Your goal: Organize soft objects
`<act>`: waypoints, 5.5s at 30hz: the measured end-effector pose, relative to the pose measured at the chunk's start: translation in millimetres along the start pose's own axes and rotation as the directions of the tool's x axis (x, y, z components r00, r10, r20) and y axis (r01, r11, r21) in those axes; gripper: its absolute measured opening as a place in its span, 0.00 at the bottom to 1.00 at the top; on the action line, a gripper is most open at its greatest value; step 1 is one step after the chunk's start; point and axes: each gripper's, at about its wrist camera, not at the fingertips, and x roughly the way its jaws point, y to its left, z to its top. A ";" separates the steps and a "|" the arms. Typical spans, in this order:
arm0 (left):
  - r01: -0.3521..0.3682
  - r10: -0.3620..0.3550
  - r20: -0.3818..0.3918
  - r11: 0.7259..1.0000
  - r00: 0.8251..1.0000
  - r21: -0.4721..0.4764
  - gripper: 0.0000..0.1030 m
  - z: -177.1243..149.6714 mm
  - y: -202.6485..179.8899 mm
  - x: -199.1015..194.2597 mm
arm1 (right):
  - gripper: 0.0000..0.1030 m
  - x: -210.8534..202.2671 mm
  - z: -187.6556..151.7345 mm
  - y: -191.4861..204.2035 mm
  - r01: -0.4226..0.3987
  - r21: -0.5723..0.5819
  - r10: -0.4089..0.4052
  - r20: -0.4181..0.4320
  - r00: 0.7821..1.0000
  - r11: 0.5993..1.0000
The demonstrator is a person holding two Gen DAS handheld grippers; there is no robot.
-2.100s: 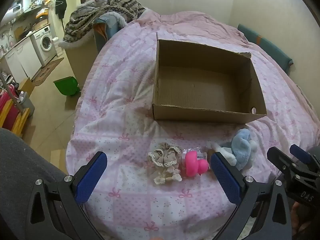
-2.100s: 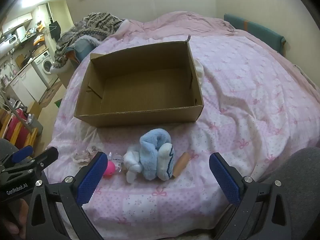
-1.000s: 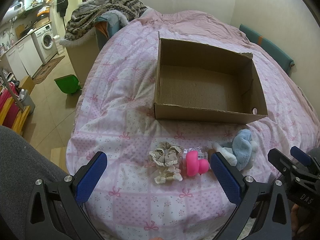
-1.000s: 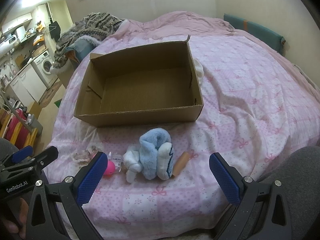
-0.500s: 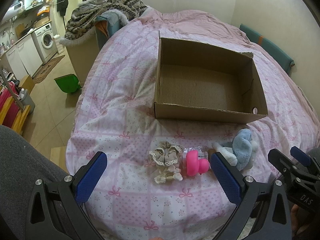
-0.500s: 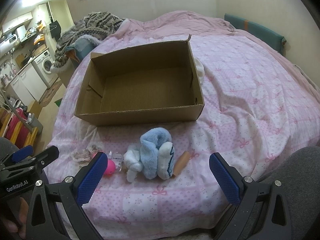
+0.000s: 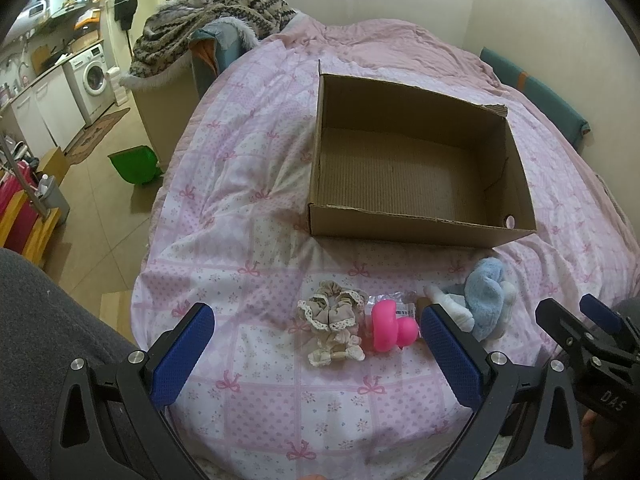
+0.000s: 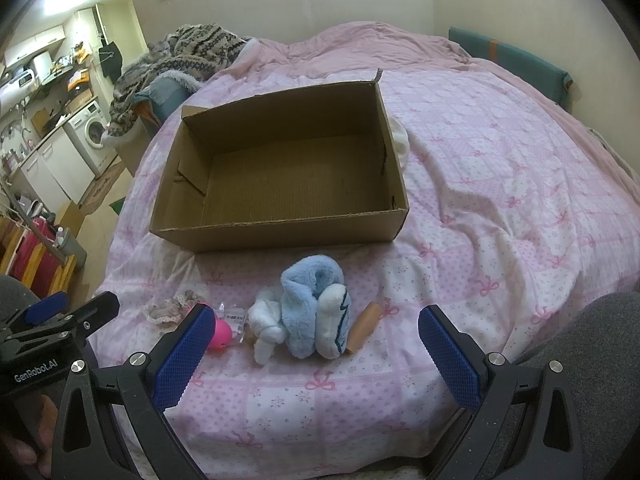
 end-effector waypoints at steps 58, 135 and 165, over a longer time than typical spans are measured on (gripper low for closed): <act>-0.054 0.056 -0.206 0.998 0.977 0.015 1.00 66.8 9.6 33.3 | 1.00 25.8 56.7 -64.1 -0.112 0.179 0.148 -0.202 0.968 0.977; 0.105 -0.104 0.037 0.994 0.994 -0.014 0.08 110.1 3.7 20.1 | 0.06 23.3 79.4 -35.3 -0.352 0.100 0.358 -0.048 0.932 0.930; 0.074 -0.075 -0.004 0.988 0.997 0.135 0.09 130.0 -47.4 114.6 | 0.06 117.1 108.5 -25.9 -0.259 0.043 0.262 -0.135 0.955 0.965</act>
